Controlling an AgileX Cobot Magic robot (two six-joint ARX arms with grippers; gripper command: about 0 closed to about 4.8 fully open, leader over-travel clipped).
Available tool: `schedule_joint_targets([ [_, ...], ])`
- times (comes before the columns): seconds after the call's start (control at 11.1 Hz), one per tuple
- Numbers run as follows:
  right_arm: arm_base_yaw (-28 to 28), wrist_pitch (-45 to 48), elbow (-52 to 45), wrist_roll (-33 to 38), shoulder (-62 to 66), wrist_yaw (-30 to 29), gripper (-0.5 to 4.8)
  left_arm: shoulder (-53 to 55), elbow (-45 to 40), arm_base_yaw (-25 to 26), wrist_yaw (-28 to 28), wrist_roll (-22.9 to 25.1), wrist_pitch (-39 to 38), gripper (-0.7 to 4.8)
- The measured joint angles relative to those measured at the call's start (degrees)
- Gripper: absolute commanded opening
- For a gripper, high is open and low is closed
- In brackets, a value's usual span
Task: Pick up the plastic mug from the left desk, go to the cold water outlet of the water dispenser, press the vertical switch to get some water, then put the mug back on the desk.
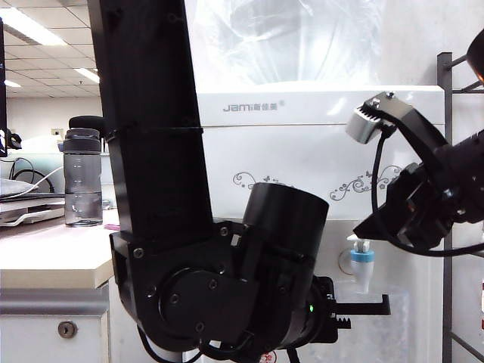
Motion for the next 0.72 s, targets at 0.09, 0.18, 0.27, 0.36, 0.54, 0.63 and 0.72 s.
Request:
schedule_joint_targets([
  [0.09,0.00,0.11,0.00,0.24,0.11,-0.02,-0.06,0.00,0.00,0.00,0.00,0.00,-0.02,-0.05],
  [0.18,0.02,0.50,0.15,0.52,0.70,-0.02,-0.06,0.00,0.00,0.00,0.00,-0.02,-0.02,-0.05],
  [0.27,0.00,0.92,0.26,0.63,1.49,-0.07,-0.05,0.00,0.00,0.00,0.00,0.00,-0.02,-0.05],
  [0.36,0.02,0.98,0.26,0.68,1.75,-0.09,-0.06,0.00,0.00,0.00,0.00,0.00,-0.02,-0.05],
  [0.54,0.02,1.88,0.28,0.74,2.71,-0.20,-0.05,0.00,0.02,0.00,0.00,0.00,-0.02,-0.05],
  [0.63,0.02,2.16,0.28,0.74,2.97,-0.20,-0.06,0.00,0.02,0.00,0.00,0.00,-0.02,-0.05],
  [0.72,0.02,2.27,0.28,0.74,3.06,-0.22,-0.06,0.00,0.07,0.00,0.00,-0.02,-0.04,-0.05],
])
